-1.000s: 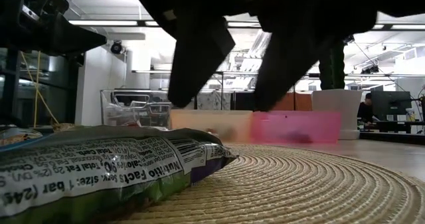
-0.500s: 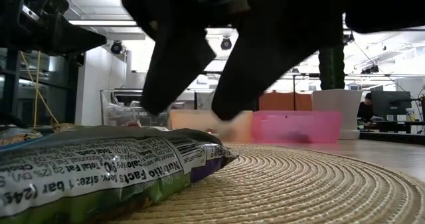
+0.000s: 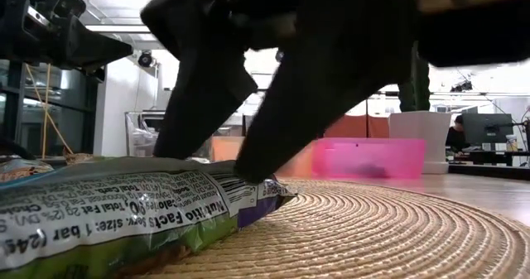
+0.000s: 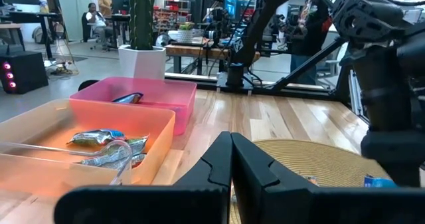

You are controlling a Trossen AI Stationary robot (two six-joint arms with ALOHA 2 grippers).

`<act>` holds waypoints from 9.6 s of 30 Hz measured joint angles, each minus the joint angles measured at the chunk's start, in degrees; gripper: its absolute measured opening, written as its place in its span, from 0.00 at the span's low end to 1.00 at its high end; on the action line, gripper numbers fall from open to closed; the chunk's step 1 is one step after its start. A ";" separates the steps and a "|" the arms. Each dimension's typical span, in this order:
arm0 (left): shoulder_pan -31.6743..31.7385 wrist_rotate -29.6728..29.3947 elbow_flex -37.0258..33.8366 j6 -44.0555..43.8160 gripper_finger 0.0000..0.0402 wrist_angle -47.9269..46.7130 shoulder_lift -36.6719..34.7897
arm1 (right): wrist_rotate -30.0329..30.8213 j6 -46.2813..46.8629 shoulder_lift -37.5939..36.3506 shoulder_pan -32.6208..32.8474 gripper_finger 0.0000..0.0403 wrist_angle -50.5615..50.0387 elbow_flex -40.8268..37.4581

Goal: Pick and place Granola Bars by type
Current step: Put the blue granola bar into the pink bin, then put the red granola bar into the orange bin

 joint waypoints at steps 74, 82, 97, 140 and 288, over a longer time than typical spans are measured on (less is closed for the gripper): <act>0.00 0.07 0.00 0.00 0.00 -0.03 -0.02 | -33.55 52.43 2.90 -6.40 0.21 25.60 23.47; 0.00 0.07 -0.01 0.00 0.00 -0.04 -0.01 | -27.65 57.77 2.78 -9.51 0.21 44.91 23.43; 0.00 0.07 -0.01 0.00 0.00 -0.03 -0.01 | -1.43 35.50 -11.46 -18.93 0.21 26.36 23.41; 0.00 0.01 0.00 0.00 0.00 -0.01 -0.02 | 38.01 68.12 -27.44 -45.62 0.21 -33.98 -17.09; 0.00 0.04 0.00 0.00 0.00 -0.03 0.00 | 17.50 45.85 16.64 -11.05 0.54 -20.48 35.63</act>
